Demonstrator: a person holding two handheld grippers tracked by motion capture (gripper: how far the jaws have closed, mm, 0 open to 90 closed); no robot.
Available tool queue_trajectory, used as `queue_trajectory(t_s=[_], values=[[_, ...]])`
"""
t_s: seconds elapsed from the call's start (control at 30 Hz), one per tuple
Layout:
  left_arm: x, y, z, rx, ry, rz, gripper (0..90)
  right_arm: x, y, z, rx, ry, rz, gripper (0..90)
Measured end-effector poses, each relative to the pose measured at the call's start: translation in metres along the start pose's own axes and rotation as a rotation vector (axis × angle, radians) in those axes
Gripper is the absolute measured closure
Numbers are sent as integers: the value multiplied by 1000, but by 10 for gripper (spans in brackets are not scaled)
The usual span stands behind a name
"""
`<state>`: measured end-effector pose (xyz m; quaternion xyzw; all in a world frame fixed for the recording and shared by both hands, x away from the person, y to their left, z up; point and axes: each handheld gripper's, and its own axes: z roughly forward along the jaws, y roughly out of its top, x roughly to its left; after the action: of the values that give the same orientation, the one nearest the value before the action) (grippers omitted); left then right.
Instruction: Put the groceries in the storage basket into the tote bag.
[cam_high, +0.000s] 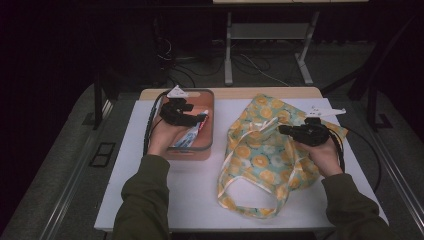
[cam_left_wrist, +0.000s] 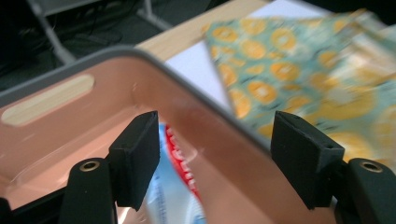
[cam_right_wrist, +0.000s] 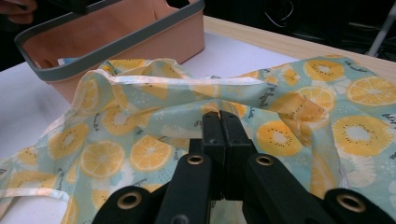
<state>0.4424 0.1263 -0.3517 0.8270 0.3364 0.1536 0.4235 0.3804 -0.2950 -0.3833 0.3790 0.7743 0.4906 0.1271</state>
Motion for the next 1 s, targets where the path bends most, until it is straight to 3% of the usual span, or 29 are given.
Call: queue_trajectory(t_s=[0.13, 0.23, 0.77, 1.0], values=[[4, -2, 15, 49, 18, -14, 309, 0, 0, -1, -1, 0, -1, 898], [5, -5, 27, 115, 31, -7, 306, 1, 0, -1, 0, 1, -1, 898], [12, -27, 63, 377, 93, -21, 277, 1, -1, -2, 3, 0, 0, 898], [12, -32, 72, 479, 118, -20, 345, 2, -1, -2, 5, -1, -6, 898]])
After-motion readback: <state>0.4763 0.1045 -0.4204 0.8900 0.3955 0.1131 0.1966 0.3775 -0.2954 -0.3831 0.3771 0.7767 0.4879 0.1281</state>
